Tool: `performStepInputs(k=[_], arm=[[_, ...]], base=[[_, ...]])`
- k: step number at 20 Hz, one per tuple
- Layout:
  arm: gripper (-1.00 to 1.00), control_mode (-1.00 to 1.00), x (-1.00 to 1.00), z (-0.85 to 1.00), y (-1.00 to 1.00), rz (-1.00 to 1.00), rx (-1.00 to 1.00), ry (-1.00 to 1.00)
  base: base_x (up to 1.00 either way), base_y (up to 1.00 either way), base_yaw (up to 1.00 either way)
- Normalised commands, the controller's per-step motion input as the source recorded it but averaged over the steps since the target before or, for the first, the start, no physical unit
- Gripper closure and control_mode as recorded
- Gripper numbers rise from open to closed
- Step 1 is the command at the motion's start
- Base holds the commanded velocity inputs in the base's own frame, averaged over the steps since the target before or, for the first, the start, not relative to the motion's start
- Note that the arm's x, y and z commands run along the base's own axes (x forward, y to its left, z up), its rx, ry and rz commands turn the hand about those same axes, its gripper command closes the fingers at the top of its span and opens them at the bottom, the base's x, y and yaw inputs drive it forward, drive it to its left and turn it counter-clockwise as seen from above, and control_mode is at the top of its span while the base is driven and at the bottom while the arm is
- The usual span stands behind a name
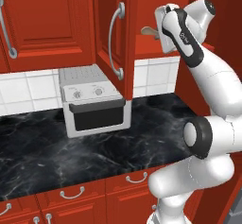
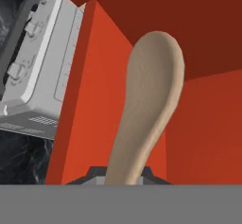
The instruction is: Organize the utensils by type. Pick up the wooden spoons from the counter and place them in the open cabinet. Then pick up the metallic utensils from the counter and place them in the open drawer.
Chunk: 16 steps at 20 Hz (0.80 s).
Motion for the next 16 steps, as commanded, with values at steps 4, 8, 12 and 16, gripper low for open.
performStepInputs(k=[4,8,12,16], arm=[[1.00,-1.00,0.47,-0.02,0.03,0.00,0.00,0.00],[1.00,-1.00,0.43,-0.02,0.01,0.00,0.00,0.00],[1.00,-1.00,0.19,-0.10,0.05,0.00,0.00,0.00],[1.00,-1.00,0.08,-0.23,0.06,0.00,0.00,0.00]], base=[[0.00,0.00,0.00],[0.00,0.00,0.00],[0.00,0.00,0.00],[0.00,0.00,0.00]])
